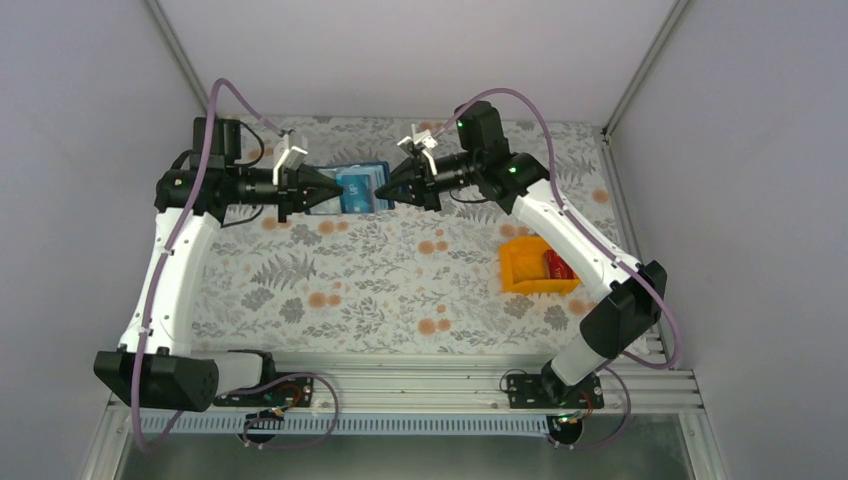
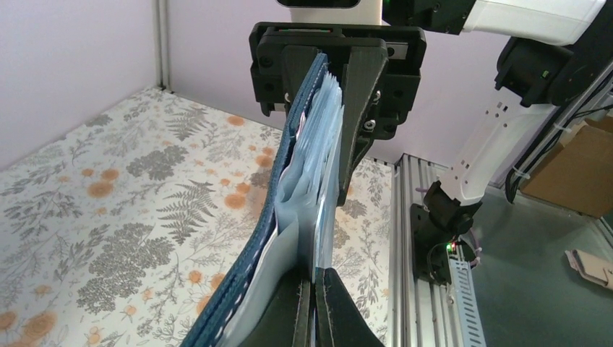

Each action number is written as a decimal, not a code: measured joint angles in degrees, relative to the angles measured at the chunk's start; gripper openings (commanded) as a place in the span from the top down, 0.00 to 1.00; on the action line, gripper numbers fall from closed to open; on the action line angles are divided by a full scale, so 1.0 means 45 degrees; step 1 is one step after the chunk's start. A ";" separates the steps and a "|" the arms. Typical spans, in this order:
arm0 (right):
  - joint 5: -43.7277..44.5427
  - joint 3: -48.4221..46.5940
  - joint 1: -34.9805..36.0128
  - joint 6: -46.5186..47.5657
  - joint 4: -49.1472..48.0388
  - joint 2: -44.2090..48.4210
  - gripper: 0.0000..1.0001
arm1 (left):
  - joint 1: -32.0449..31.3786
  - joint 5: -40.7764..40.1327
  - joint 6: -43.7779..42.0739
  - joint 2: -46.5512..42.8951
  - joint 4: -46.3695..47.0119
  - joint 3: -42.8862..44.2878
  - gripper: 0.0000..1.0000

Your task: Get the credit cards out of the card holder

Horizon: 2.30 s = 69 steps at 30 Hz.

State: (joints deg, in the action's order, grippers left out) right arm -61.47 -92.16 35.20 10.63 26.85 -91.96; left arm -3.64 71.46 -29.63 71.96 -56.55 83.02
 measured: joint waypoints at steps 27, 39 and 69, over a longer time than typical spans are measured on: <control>-0.0495 0.0000 0.0136 -0.0049 -0.0423 0.0024 0.79 | 0.0544 0.0495 0.0175 -0.0471 -0.0306 -0.0053 0.98; -0.0452 0.0000 0.0379 -0.0777 -0.1001 0.0010 0.79 | 0.0714 0.0559 0.0835 -0.0578 0.0364 -0.0277 0.98; 0.0102 -0.0019 0.0359 -0.0826 -0.1039 -0.0204 0.96 | 0.0753 0.0044 0.0092 -0.0573 -0.0214 -0.0238 0.92</control>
State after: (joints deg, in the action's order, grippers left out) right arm -61.01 -92.25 36.82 6.92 22.17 -92.88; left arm -0.25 71.66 -29.21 69.38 -57.52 81.95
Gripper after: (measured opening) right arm 0.109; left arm 0.076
